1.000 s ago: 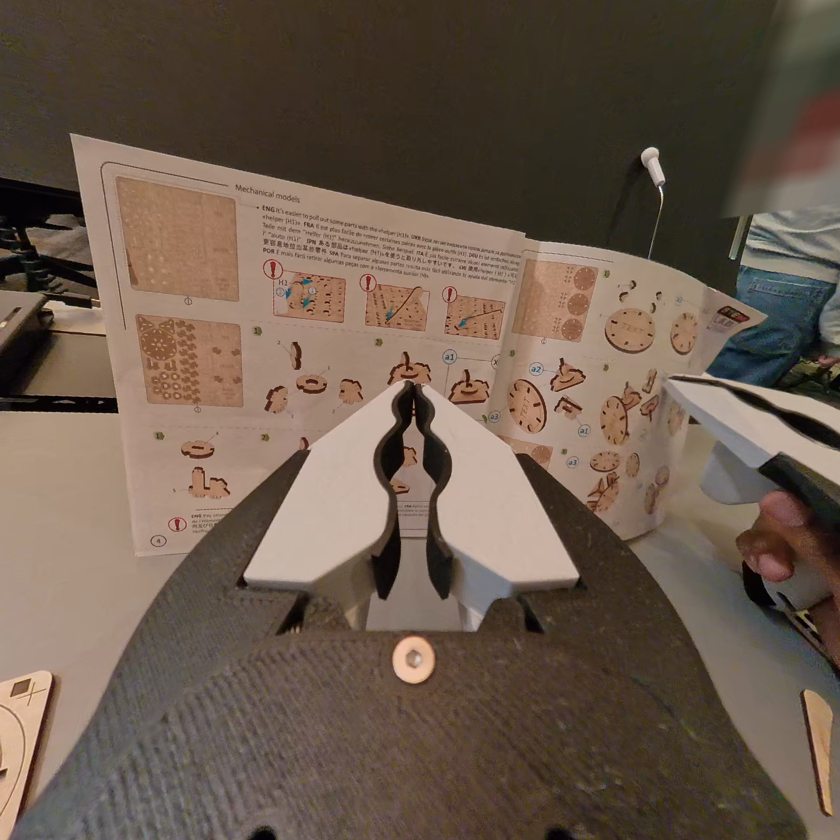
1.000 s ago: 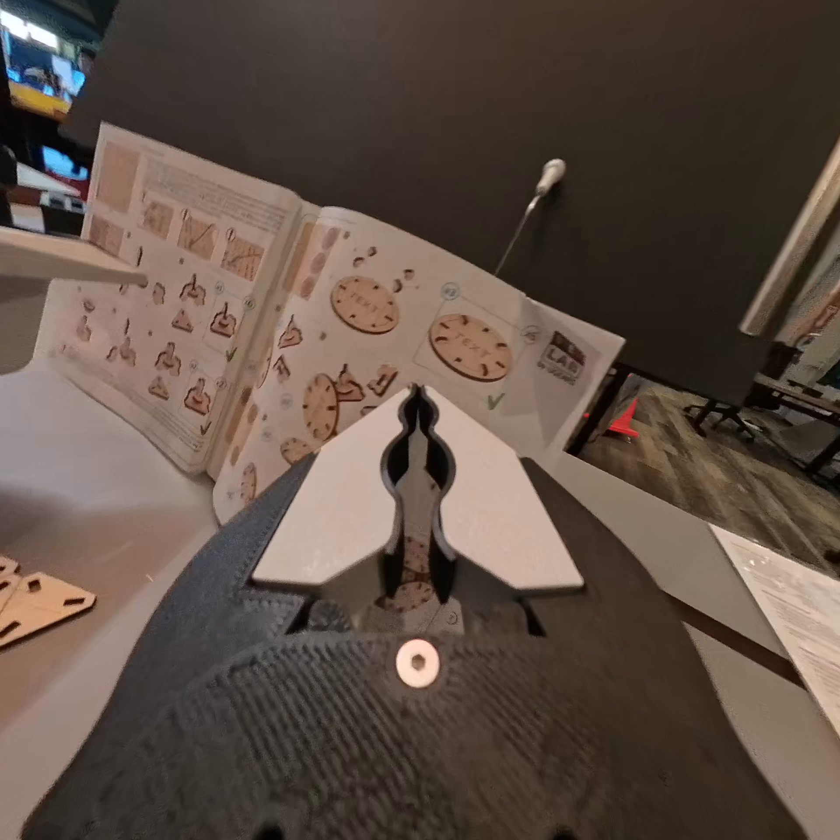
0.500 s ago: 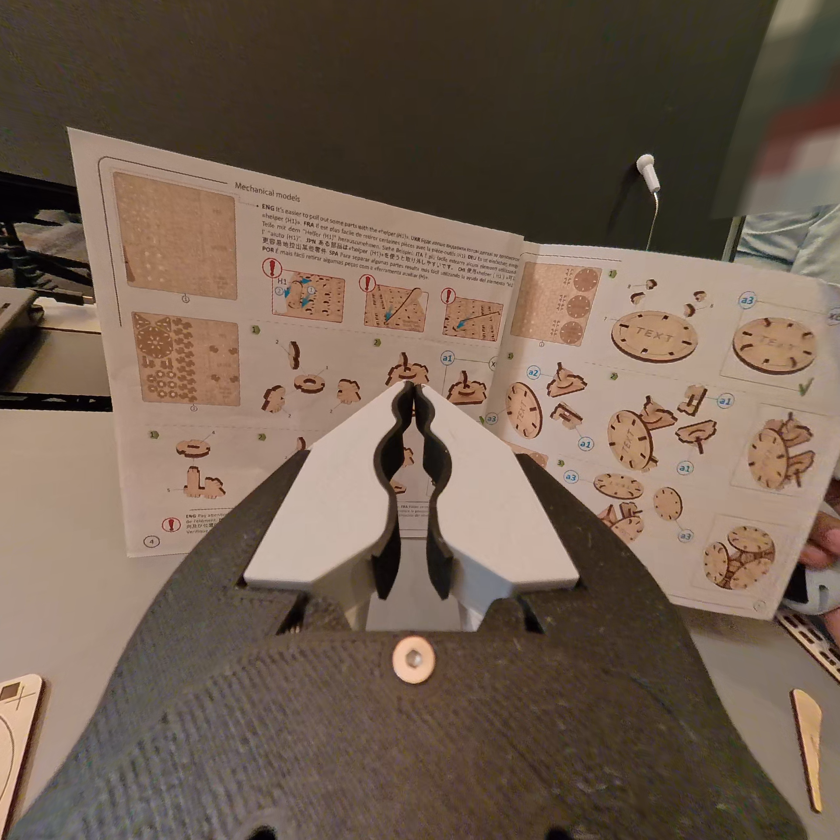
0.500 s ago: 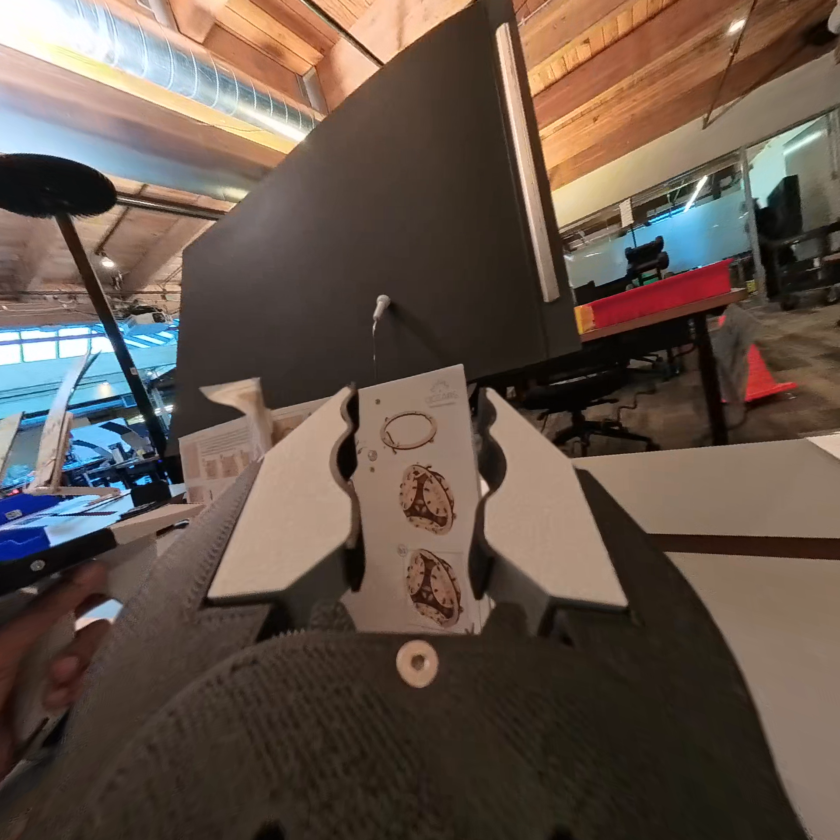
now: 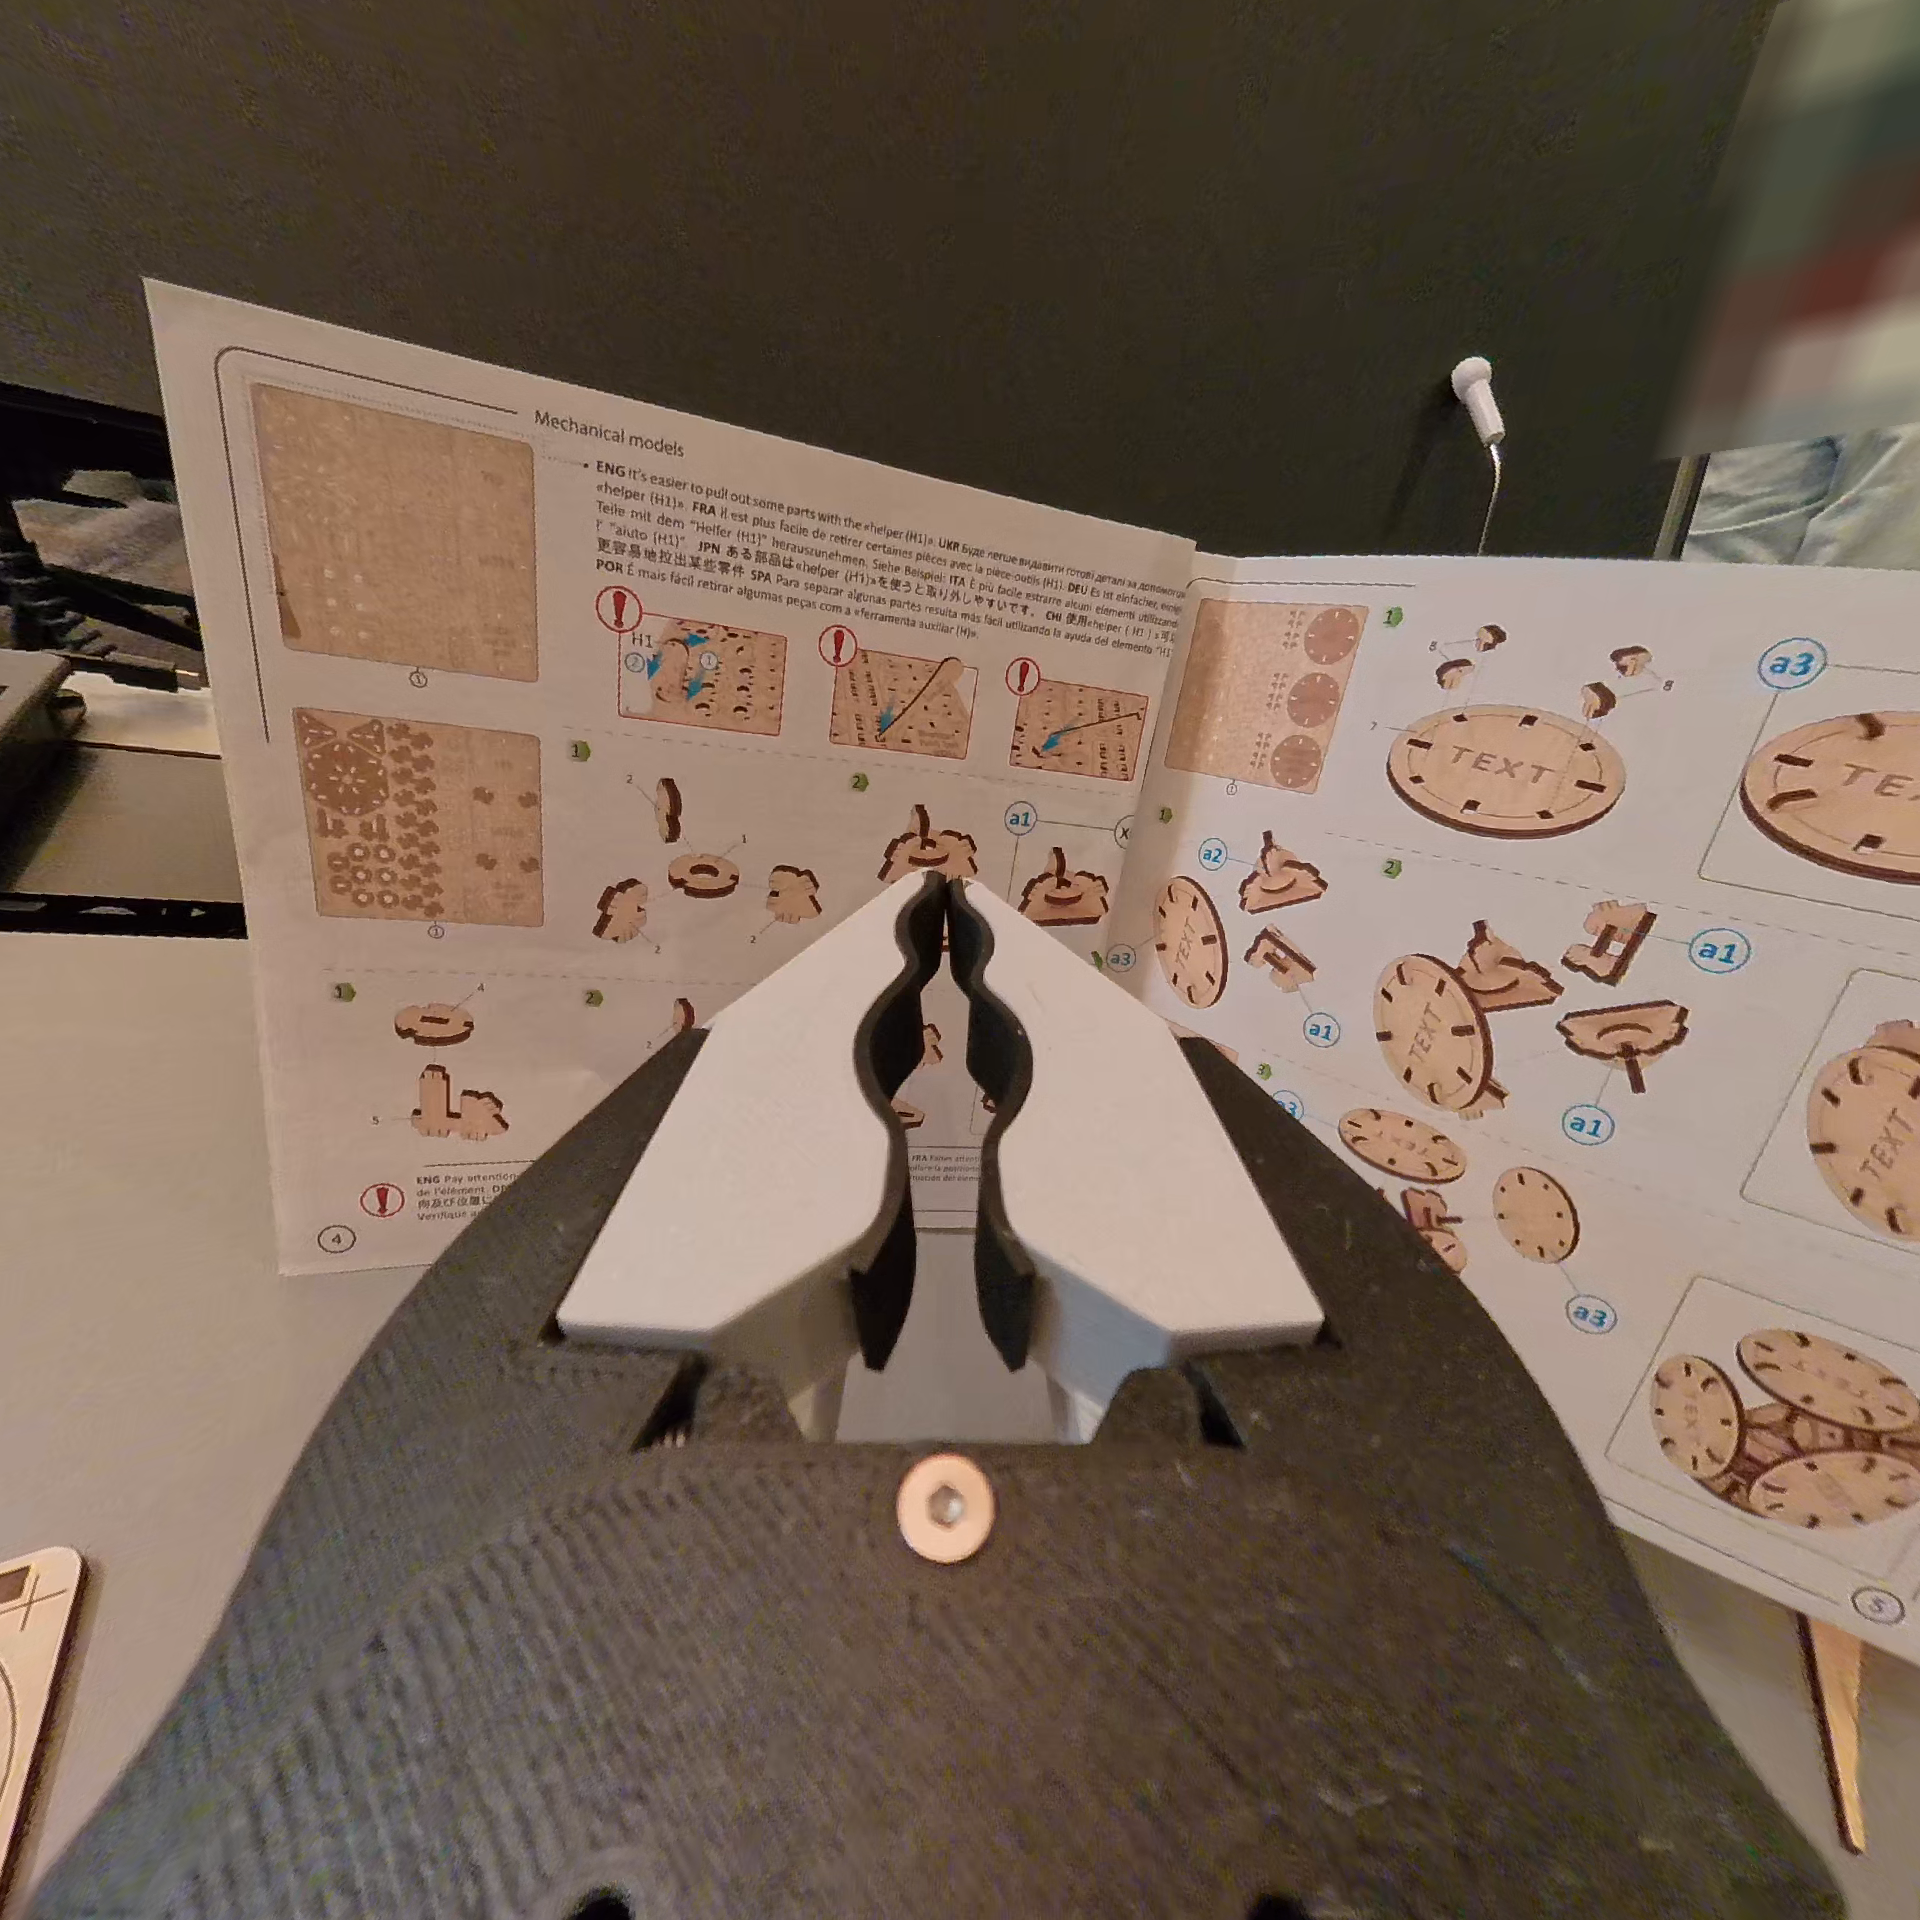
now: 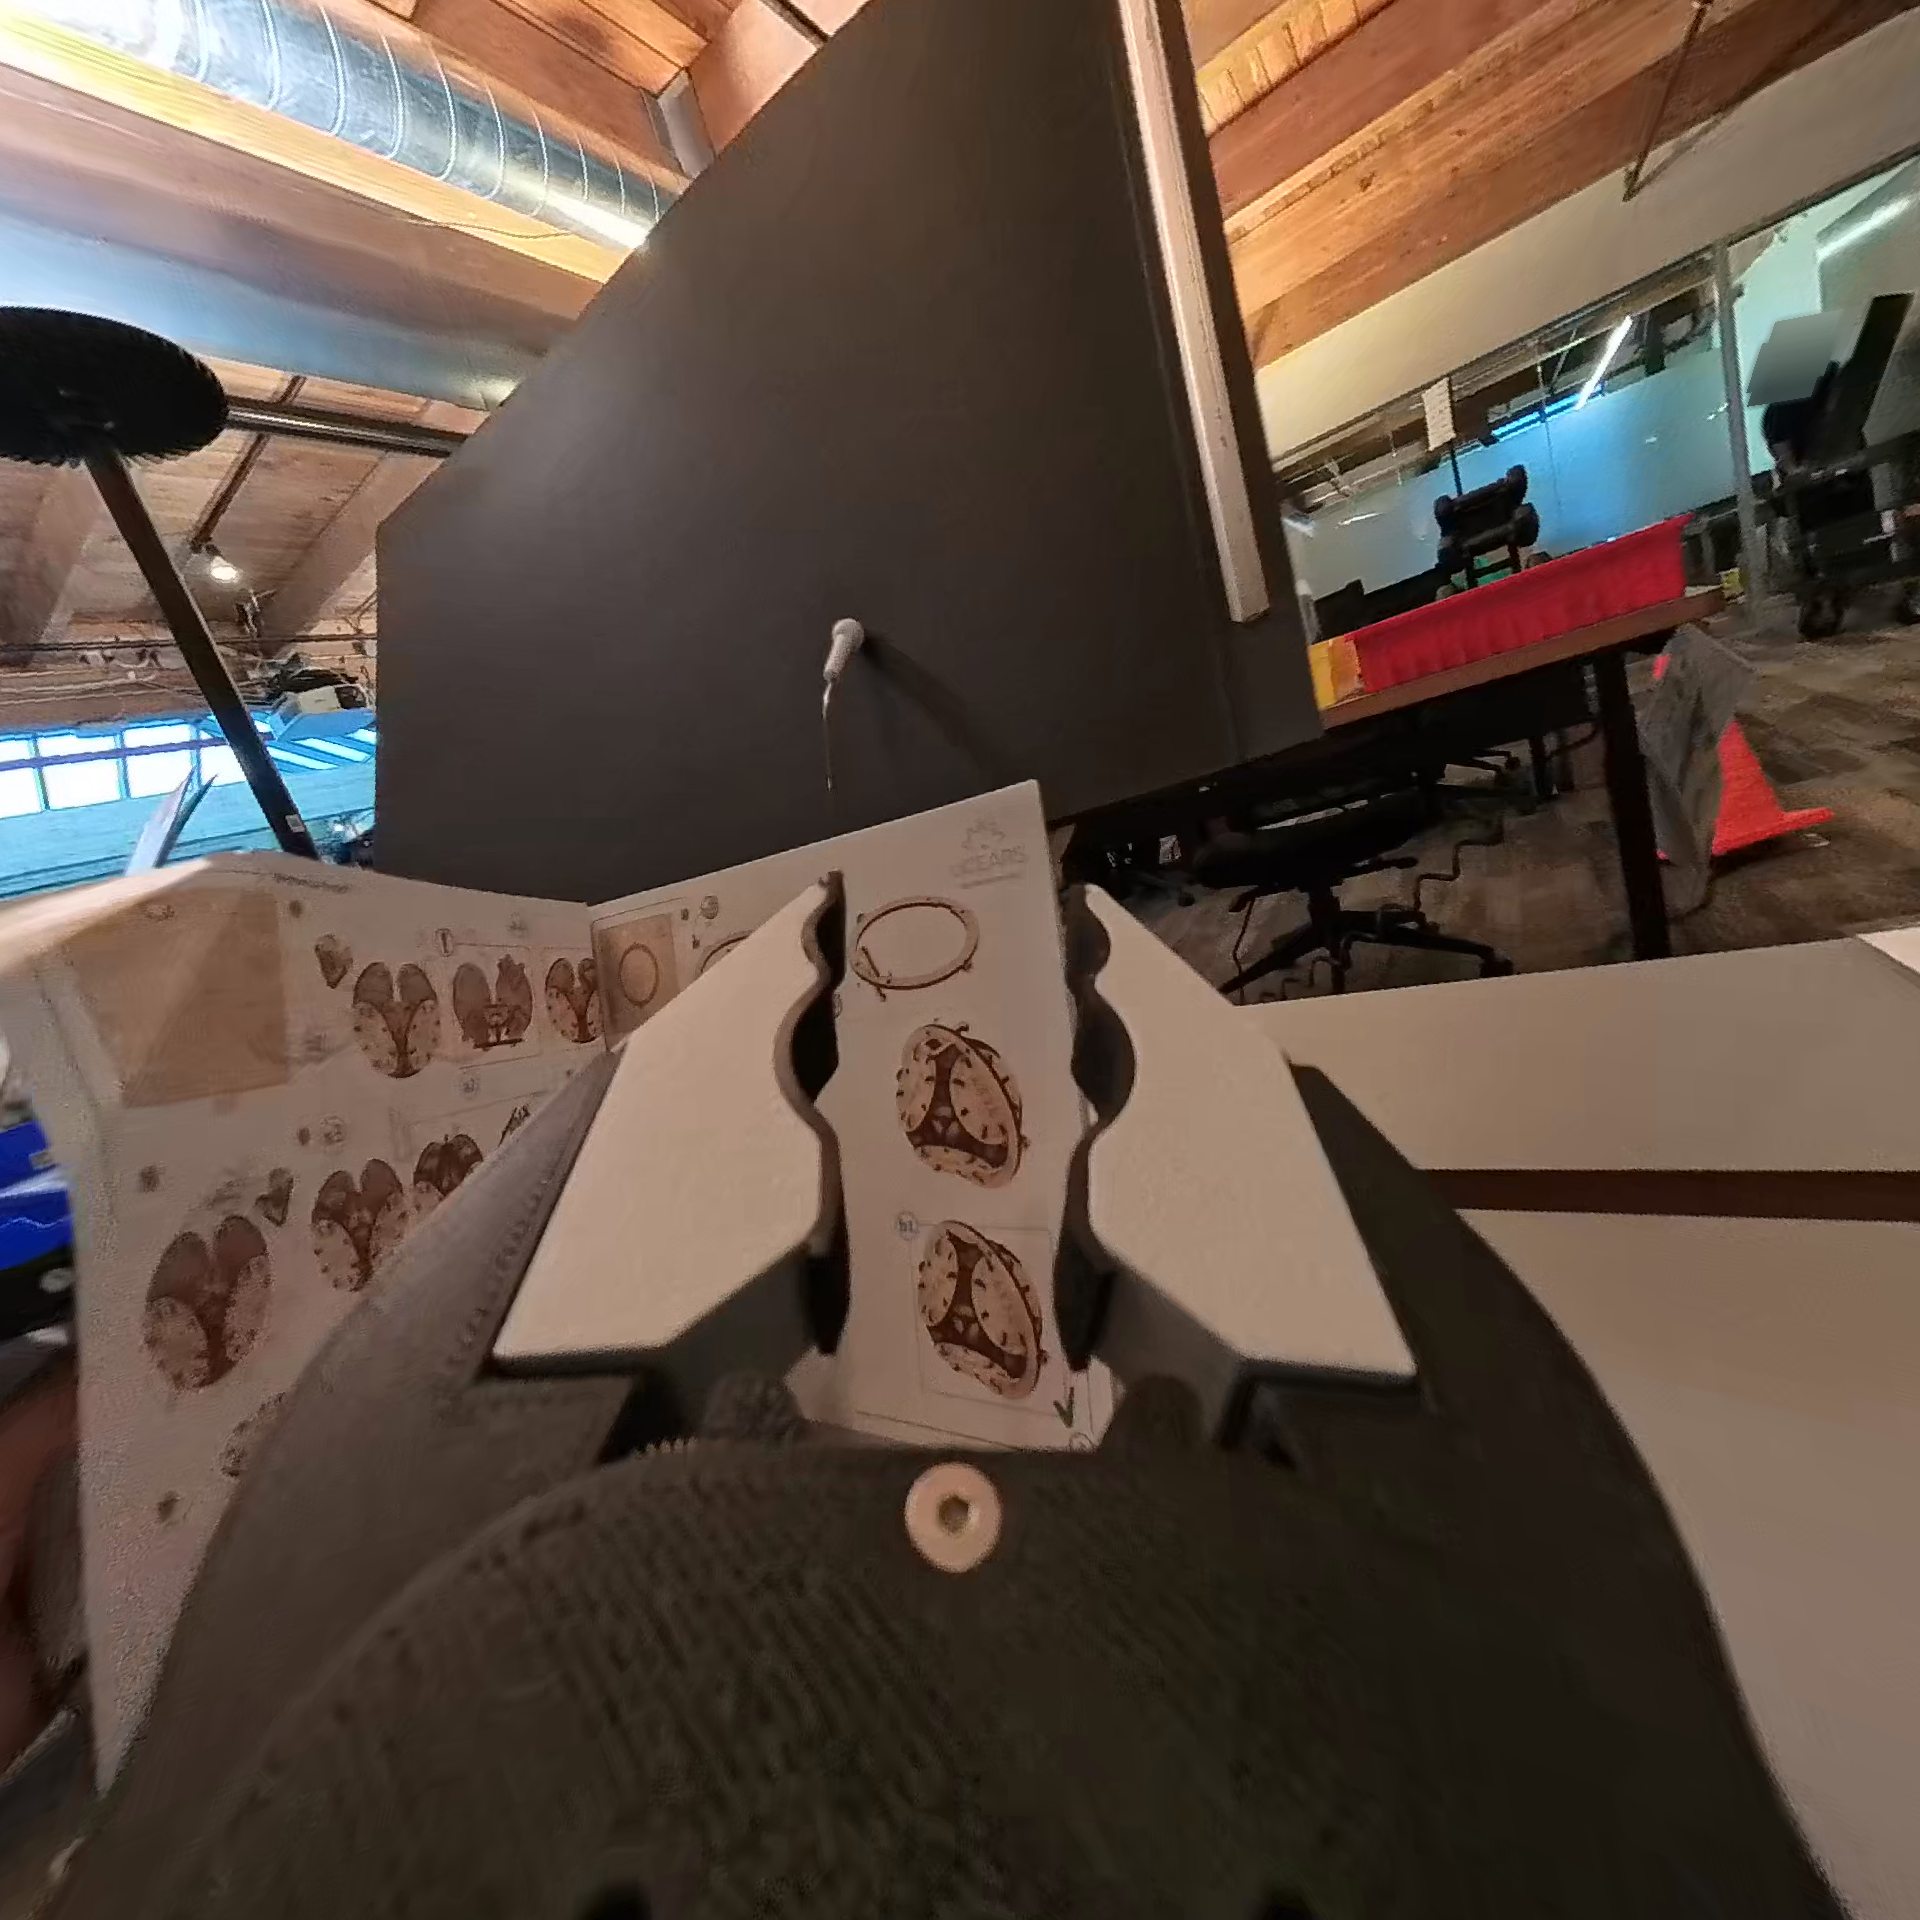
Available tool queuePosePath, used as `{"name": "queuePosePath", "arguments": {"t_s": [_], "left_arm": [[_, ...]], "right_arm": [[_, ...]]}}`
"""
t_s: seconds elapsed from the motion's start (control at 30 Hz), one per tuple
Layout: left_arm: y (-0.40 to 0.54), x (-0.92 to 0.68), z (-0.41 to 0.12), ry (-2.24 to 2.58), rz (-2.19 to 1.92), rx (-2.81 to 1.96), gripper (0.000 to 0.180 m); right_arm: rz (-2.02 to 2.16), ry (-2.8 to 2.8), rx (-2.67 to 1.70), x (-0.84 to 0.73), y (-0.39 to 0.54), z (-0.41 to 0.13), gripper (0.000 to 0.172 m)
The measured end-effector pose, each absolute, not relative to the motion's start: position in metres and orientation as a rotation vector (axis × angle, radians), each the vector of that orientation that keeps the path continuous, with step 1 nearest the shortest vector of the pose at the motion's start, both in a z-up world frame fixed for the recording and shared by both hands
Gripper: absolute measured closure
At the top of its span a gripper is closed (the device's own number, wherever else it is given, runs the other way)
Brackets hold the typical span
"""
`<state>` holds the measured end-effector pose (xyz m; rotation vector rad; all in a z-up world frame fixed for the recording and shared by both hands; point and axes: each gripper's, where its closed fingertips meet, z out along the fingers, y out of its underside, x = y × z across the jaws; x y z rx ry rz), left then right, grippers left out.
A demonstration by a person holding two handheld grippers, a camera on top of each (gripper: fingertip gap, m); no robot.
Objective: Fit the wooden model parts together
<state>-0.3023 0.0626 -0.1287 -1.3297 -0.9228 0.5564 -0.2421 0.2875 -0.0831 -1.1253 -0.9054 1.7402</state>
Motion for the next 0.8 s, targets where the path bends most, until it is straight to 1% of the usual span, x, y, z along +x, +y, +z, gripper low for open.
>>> {"name": "queuePosePath", "arguments": {"t_s": [0.8], "left_arm": [[0.0633,-0.3029,-0.1288,-0.926,0.55,-1.326,0.18]], "right_arm": [[1.754,-0.945,-1.141,-0.2471,0.2815,-0.0884,0.133]]}}
